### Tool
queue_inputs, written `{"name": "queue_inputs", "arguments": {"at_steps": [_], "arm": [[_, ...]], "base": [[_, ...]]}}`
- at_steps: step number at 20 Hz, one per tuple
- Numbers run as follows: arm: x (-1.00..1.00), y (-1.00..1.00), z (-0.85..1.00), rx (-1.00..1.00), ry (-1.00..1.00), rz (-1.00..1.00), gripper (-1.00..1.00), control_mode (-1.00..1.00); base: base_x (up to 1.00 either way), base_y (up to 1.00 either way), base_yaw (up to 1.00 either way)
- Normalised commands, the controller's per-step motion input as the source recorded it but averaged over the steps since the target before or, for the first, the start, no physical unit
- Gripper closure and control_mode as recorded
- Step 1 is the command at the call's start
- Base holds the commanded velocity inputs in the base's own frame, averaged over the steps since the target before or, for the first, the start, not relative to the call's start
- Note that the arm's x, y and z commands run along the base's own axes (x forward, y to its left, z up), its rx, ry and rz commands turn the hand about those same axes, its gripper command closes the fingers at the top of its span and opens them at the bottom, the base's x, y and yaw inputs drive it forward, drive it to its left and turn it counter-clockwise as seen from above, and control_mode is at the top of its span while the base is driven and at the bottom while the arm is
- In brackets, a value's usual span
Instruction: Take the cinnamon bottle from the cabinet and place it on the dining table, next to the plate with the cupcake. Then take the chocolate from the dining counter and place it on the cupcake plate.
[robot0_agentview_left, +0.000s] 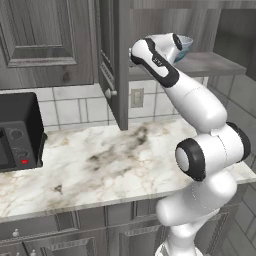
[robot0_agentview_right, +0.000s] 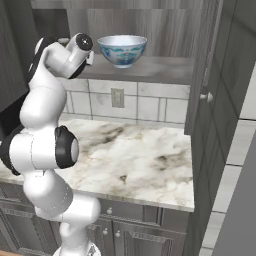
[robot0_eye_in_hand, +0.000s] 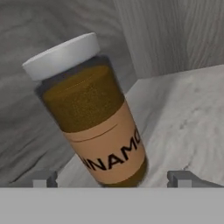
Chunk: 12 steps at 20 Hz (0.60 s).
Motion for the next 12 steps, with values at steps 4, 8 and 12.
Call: {"name": "queue_inputs", "arguments": {"at_steps": [4,8,12], "arm": [[0.24,0.06,-0.05,0.0,0.0,0.0,-1.0,-1.0],[0.17,0.07,0.0,0.0,-0.01,0.0,-1.0,-1.0],[0.16,0.13,-0.03,0.0,-0.01,0.0,-1.0,-1.0]], "base": [[0.0,0.0,0.0],[0.0,0.0,0.0],[0.0,0.0,0.0]]}}
